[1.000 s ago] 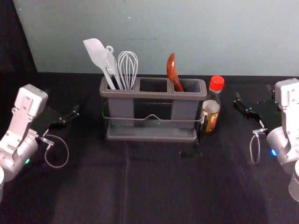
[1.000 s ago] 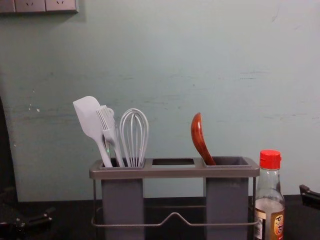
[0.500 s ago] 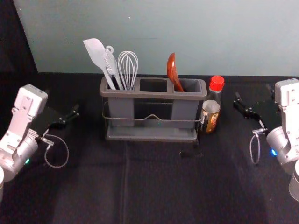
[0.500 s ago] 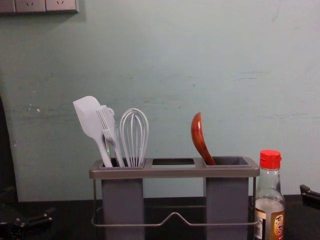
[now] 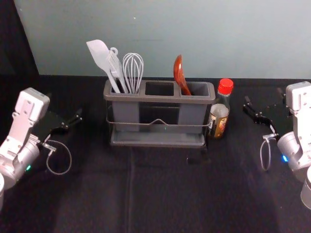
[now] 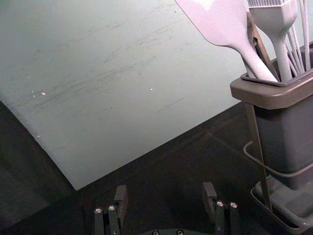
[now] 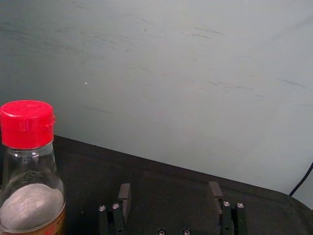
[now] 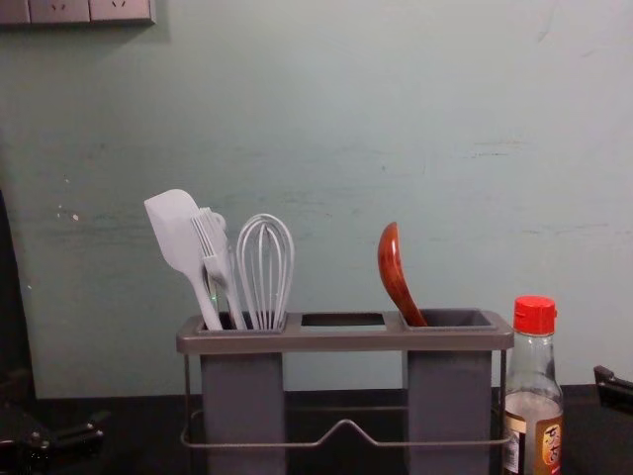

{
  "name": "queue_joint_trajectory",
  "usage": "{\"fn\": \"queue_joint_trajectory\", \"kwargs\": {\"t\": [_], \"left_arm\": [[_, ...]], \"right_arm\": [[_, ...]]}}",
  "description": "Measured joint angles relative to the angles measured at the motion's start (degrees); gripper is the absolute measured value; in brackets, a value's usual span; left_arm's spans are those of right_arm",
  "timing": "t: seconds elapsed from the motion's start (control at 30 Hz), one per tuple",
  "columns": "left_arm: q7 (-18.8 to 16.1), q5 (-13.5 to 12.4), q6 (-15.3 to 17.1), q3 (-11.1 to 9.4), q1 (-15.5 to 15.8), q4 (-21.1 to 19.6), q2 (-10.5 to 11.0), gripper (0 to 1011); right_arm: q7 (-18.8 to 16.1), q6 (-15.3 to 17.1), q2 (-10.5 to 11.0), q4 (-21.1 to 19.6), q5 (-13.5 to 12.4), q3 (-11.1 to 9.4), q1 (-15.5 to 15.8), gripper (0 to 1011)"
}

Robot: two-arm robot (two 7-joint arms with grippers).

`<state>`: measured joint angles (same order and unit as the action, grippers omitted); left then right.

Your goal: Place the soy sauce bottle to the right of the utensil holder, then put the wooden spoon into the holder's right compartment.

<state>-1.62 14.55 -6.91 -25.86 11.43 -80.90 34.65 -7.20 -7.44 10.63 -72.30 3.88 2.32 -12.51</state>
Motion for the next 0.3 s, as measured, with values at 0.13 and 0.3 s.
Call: {"fn": "queue_joint_trajectory", "kwargs": {"t": [0.13, 0.3], "left_arm": [[0.0, 0.0, 0.0, 0.0, 0.0, 0.0, 0.0, 1005], [0.0, 0.0, 0.0, 0.0, 0.0, 0.0, 0.0, 1005]], "right_arm": [[0.0, 0.02, 0.0, -0.02, 0.0, 0.0, 0.0, 1003], [-0.02, 0.06, 0.0, -0.05, 0.0, 0.0, 0.0, 1003]]}}
